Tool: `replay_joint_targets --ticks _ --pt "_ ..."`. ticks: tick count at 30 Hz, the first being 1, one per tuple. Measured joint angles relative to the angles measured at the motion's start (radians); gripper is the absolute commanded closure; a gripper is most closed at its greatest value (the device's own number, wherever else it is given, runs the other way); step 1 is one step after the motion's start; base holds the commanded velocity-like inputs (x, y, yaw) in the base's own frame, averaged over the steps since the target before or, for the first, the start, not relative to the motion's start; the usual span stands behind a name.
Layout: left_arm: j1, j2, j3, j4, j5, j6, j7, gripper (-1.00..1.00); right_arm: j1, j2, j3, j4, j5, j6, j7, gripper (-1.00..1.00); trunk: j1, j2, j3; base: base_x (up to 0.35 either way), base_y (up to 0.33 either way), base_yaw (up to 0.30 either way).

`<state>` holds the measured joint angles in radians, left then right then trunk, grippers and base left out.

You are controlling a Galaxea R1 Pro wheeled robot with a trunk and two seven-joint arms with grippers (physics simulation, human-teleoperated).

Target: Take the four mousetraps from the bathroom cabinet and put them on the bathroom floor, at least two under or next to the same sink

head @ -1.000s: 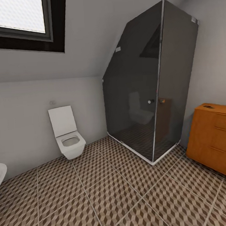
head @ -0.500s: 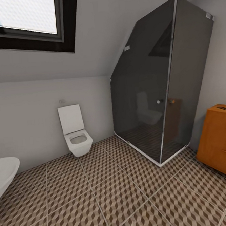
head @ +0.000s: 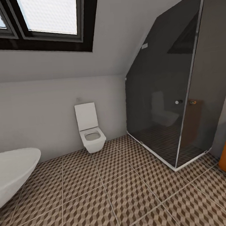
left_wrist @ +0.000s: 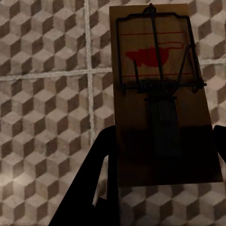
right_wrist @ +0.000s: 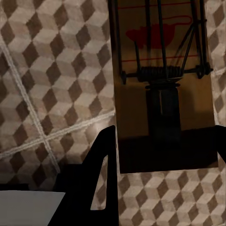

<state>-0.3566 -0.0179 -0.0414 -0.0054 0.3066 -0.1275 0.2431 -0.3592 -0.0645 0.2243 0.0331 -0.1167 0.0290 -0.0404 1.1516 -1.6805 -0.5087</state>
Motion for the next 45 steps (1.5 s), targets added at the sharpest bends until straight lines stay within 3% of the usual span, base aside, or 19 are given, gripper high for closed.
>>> replay_joint_targets --ticks 45 --pt "0.0 0.0 0.0 0.0 0.0 0.0 0.0 1.0 0.0 0.0 0.0 0.0 0.0 -0.001 0.002 1.0 0.0 0.0 0.0 0.0 0.0 0.29"
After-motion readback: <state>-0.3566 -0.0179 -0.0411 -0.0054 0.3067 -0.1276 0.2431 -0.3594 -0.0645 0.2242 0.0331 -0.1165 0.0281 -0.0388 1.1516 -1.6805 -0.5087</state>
